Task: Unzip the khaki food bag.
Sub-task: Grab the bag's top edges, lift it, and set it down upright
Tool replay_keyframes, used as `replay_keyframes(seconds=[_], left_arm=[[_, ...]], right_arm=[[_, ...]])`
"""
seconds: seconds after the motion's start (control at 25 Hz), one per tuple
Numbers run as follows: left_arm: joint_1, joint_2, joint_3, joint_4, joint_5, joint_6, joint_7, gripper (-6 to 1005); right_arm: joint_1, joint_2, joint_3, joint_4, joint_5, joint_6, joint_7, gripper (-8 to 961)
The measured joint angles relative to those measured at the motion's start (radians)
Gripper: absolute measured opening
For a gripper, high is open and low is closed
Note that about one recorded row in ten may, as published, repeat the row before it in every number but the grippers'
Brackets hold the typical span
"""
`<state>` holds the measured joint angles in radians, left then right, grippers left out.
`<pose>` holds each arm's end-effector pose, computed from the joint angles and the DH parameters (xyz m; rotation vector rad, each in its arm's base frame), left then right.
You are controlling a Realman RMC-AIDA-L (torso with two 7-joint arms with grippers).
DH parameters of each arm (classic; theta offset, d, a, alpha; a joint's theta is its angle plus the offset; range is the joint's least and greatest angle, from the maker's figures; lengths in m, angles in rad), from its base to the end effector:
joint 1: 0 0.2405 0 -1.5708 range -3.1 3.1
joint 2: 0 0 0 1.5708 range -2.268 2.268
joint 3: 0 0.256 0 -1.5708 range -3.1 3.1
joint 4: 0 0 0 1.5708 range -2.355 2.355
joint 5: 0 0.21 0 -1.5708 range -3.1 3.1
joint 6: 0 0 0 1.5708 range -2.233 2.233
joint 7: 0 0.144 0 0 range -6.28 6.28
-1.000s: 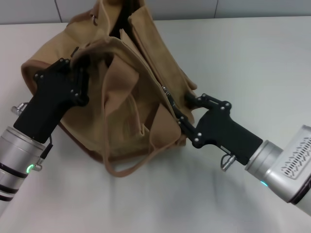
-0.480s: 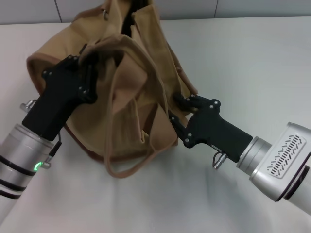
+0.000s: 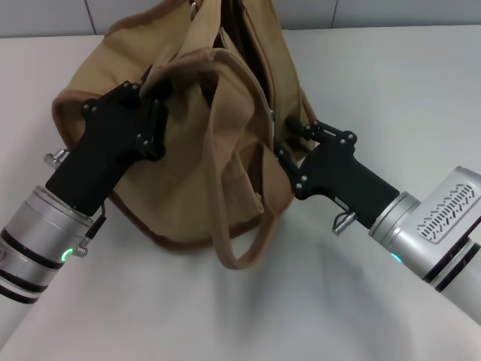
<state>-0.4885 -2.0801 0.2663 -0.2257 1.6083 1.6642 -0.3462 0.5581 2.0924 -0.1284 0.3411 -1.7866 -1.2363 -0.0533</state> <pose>-0.2487 0.2740 -0.0515 -1.9272 -0.3930 -1.2842 0.2426 0.2896 -0.1154 -2.1625 0.2173 0.7842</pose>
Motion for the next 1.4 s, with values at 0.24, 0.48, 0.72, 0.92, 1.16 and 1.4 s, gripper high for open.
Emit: replay_keyframes(seconds=[0.24,0.48,0.72,0.92,1.16,1.4], left_arm=[[-0.004,0.0,0.002,-0.001,0.002,0.004,-0.006,50],[-0.01,0.0,0.008,-0.004,0.002,0.004,-0.006,50],[-0.015,0.0,0.021,-0.006,0.002,0.003,-0.007,50],[-0.015,0.0,0.025,-0.007,0.002,-0.005,-0.007,50],[-0.009,0.0,0.025,-0.012,0.003,-0.006,-0.008,50],[-0.007,0.0,0.021,-0.012,0.024,-0.009,-0.008,50]], right_arm=[[0.0,0.0,0.046,0.0,0.006,0.002,0.0,427],[0.0,0.0,0.082,-0.002,0.006,0.003,0.0,426],[-0.001,0.0,0.121,-0.002,0.007,0.0,0.0,425],[0.0,0.0,0.123,0.018,0.003,-0.005,-0.001,424],[-0.005,0.0,0.148,0.057,0.007,-0.008,-0.079,423],[-0.016,0.0,0.2,0.054,0.006,-0.009,-0.08,428]])
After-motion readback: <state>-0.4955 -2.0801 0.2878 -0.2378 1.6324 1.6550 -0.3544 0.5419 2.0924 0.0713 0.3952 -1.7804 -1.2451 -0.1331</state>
